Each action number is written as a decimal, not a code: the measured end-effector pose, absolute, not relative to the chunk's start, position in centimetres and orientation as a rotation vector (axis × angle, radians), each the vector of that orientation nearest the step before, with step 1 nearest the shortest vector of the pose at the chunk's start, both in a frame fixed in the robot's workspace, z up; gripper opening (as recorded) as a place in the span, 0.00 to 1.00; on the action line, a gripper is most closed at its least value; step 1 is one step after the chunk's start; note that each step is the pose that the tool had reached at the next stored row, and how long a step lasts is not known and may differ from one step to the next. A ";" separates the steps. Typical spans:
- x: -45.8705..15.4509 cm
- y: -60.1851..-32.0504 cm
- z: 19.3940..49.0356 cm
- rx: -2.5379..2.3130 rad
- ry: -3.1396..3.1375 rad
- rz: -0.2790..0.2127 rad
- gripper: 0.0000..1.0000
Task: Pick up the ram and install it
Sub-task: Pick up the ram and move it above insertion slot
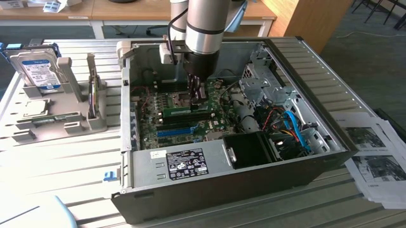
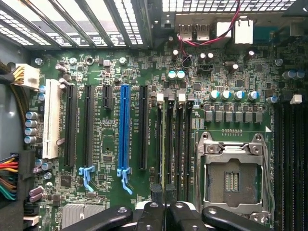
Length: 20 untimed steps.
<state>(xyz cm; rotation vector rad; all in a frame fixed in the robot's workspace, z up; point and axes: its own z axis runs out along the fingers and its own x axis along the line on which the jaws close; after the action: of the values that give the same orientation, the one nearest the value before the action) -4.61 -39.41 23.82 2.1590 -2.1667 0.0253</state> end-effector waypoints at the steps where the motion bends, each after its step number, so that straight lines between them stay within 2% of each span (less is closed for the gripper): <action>1: -4.6 -39.4 23.7 2.159 -2.167 0.025 0.11; 20: -4.7 -39.6 23.2 2.158 -2.167 0.026 0.11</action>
<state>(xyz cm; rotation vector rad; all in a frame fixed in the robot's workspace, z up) -4.67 -39.59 23.24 2.1584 -2.1666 0.0255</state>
